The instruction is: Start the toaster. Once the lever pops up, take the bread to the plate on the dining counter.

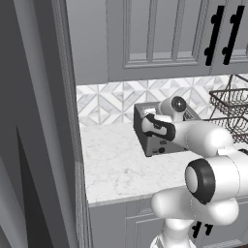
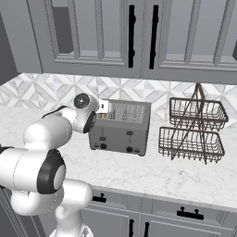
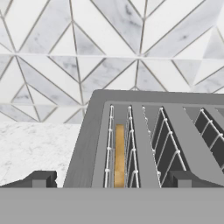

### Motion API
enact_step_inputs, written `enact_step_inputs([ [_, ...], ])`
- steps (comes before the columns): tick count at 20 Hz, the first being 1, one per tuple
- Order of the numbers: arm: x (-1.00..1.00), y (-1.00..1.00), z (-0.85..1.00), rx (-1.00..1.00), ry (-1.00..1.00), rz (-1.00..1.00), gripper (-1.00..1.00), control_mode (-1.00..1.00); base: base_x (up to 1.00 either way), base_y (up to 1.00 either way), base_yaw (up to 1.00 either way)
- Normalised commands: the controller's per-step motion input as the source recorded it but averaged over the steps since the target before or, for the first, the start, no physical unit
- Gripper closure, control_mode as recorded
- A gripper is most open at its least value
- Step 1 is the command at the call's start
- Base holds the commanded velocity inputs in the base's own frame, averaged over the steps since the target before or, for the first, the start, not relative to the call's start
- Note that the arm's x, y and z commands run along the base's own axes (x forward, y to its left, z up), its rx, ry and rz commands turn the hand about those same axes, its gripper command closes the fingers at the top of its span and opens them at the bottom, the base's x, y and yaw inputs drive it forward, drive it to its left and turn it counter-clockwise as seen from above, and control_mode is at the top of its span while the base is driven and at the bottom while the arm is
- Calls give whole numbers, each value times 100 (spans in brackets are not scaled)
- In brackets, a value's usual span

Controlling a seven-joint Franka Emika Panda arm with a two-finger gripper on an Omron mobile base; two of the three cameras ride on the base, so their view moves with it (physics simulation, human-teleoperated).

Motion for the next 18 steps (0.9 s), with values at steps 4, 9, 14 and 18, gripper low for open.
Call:
enact_step_inputs([
  [4,0,0,0,0,0,0,-100,-100,0,0,0],
  [9,0,0,0,0,0,0,-100,-100,0,0,0],
  [14,0,0,0,0,0,0,-100,-100,0,0,0],
  [18,0,0,0,0,0,0,-100,-100,0,0,0],
])
